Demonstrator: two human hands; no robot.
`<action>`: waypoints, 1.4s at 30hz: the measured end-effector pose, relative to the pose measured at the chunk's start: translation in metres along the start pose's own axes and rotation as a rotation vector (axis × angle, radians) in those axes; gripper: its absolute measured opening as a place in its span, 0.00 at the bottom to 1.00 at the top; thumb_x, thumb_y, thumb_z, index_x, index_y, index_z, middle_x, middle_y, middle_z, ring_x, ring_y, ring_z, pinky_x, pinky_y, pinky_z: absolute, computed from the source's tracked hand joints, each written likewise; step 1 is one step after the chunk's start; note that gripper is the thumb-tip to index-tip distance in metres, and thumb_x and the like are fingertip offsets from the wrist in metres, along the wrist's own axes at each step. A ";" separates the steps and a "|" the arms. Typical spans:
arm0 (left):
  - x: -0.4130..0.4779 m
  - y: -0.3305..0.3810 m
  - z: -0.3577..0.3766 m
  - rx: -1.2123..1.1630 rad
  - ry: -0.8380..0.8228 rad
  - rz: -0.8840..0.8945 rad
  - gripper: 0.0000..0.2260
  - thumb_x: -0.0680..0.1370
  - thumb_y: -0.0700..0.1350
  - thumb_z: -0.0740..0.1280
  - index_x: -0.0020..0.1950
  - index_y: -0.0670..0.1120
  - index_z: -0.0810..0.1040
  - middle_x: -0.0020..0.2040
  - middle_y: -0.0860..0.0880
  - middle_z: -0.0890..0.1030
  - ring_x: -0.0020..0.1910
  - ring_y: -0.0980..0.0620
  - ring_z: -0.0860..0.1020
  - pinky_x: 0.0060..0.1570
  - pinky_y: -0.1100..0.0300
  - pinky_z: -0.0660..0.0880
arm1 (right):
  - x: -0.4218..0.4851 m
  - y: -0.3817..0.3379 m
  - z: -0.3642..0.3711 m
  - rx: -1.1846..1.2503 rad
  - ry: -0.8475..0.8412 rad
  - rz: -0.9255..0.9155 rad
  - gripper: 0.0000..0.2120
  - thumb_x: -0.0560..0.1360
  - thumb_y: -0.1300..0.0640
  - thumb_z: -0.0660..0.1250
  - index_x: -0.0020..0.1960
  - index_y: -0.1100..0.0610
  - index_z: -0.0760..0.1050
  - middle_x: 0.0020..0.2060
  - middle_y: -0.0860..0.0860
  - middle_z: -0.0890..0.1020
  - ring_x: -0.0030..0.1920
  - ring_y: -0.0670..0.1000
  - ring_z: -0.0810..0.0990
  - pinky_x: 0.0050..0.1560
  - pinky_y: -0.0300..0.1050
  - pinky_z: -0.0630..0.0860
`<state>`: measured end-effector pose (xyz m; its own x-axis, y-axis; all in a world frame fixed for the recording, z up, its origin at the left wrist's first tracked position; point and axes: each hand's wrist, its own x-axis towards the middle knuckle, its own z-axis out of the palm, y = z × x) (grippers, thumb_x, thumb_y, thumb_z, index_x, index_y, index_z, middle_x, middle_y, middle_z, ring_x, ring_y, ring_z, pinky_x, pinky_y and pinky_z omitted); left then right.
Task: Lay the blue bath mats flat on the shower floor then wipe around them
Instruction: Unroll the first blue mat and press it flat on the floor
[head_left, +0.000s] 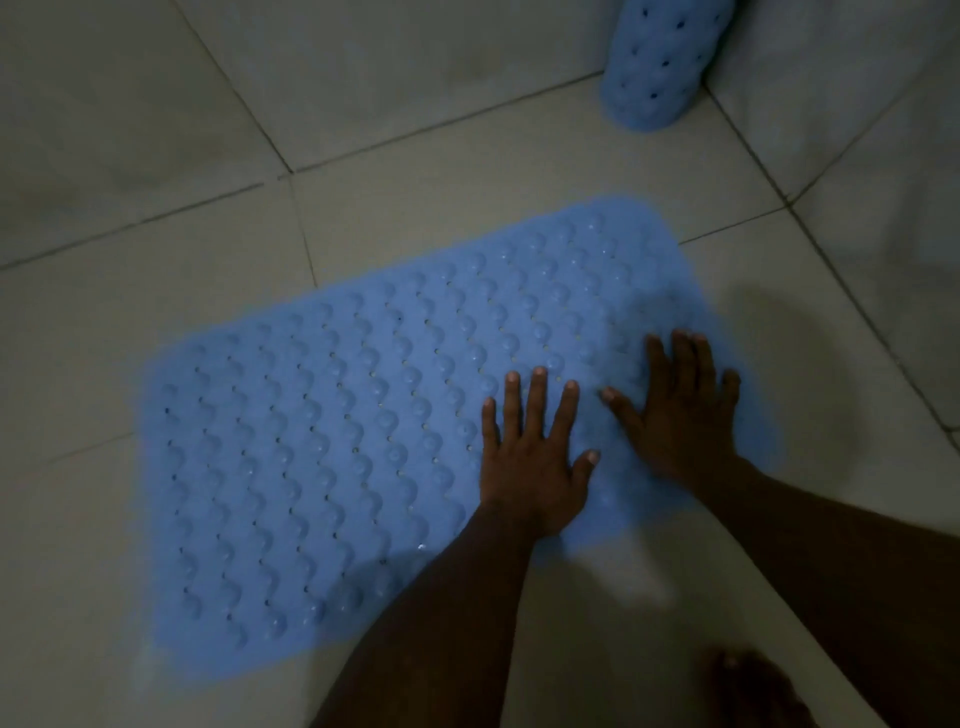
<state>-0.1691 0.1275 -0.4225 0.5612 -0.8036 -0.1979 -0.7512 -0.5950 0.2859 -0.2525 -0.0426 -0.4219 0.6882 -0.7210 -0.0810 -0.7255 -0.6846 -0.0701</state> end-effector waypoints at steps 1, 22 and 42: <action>-0.003 -0.006 -0.005 -0.022 -0.005 0.010 0.34 0.80 0.65 0.50 0.84 0.53 0.50 0.84 0.45 0.47 0.82 0.40 0.43 0.77 0.35 0.47 | 0.000 -0.003 -0.003 0.018 -0.031 0.020 0.40 0.76 0.29 0.49 0.79 0.53 0.57 0.78 0.59 0.59 0.79 0.60 0.53 0.73 0.72 0.52; -0.210 -0.225 -0.038 -0.026 0.063 -0.594 0.31 0.81 0.62 0.41 0.83 0.55 0.41 0.84 0.47 0.40 0.81 0.43 0.36 0.79 0.41 0.41 | -0.118 -0.282 0.027 0.105 0.071 -0.633 0.29 0.80 0.40 0.55 0.75 0.53 0.68 0.75 0.58 0.68 0.77 0.59 0.63 0.72 0.66 0.60; -0.202 -0.235 -0.021 0.006 0.147 -0.554 0.34 0.80 0.61 0.52 0.84 0.50 0.50 0.84 0.42 0.46 0.82 0.40 0.43 0.78 0.36 0.47 | -0.124 -0.290 0.037 -0.046 0.097 -0.625 0.33 0.78 0.38 0.55 0.78 0.55 0.63 0.77 0.60 0.62 0.79 0.61 0.57 0.74 0.66 0.55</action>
<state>-0.0991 0.4301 -0.4304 0.9137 -0.3622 -0.1843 -0.3330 -0.9272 0.1714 -0.1273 0.2497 -0.4286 0.9807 -0.1883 0.0520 -0.1868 -0.9819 -0.0319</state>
